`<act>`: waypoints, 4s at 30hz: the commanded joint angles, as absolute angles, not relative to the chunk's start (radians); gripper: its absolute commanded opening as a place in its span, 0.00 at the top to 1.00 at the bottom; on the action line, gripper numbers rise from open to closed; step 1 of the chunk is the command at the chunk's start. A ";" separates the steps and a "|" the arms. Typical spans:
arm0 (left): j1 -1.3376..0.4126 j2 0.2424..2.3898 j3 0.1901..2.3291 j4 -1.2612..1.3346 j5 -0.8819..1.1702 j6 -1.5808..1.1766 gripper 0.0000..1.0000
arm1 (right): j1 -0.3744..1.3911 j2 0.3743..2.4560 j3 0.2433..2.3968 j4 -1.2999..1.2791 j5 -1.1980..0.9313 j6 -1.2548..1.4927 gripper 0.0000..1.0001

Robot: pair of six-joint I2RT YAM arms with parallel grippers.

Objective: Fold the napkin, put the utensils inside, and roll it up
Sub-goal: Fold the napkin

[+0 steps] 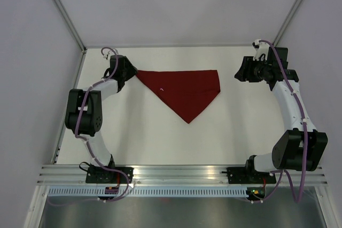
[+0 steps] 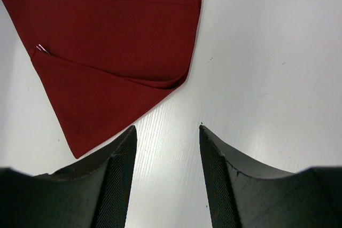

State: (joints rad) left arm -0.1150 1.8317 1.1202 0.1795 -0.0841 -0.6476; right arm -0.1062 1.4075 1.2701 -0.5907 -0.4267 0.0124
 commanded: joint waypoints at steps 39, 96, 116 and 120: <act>-0.103 2.062 1.376 -0.013 -0.140 -0.707 0.98 | -0.063 1.420 1.258 -0.563 -0.440 0.020 0.45; -0.661 1.939 1.022 0.242 0.729 -0.160 0.86 | 0.064 1.465 1.253 -0.561 -0.367 0.009 0.47; -0.729 1.841 1.097 0.210 0.661 -0.156 0.51 | 0.084 1.522 1.258 -0.580 -0.345 -0.028 0.47; -0.724 1.772 1.147 0.176 0.605 -0.150 0.50 | 0.084 1.558 1.266 -0.592 -0.336 -0.025 0.47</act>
